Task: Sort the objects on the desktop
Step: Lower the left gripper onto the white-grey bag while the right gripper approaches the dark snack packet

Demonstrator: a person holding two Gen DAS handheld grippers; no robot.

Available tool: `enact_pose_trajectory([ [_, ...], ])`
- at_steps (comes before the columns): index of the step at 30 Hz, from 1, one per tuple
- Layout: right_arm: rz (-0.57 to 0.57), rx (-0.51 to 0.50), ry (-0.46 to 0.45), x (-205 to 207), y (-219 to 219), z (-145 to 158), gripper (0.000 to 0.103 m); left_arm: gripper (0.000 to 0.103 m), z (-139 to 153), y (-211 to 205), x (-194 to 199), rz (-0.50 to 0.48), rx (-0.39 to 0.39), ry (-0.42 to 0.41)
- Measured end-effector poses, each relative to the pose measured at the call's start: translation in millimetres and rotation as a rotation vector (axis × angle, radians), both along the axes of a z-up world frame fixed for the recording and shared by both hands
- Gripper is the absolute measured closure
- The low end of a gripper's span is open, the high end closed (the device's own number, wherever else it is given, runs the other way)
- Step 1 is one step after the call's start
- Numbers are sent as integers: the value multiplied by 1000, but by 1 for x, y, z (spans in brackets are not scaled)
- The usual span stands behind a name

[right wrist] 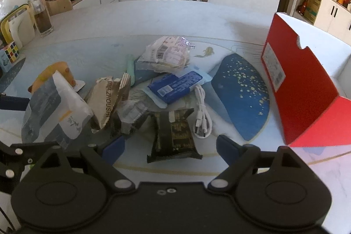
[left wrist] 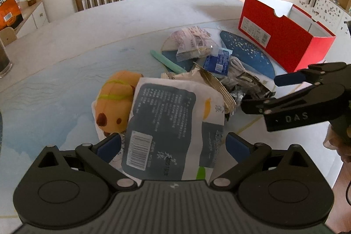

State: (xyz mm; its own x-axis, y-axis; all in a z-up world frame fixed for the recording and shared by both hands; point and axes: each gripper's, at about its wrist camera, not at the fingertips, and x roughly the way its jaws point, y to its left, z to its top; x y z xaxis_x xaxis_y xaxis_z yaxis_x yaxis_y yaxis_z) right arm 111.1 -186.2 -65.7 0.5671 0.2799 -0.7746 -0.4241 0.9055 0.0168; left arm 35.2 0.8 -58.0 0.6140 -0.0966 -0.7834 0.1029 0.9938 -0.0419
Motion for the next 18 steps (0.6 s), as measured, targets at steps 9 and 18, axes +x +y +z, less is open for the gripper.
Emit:
enact_pose_trajectory([
  [9,0,-16,24,8,3,-7,43,1,-6,-4,-1,-12,17,3],
  [18,-9,-15,23,8,4,-6,48,11,-9,-6,0,-19,28,7],
])
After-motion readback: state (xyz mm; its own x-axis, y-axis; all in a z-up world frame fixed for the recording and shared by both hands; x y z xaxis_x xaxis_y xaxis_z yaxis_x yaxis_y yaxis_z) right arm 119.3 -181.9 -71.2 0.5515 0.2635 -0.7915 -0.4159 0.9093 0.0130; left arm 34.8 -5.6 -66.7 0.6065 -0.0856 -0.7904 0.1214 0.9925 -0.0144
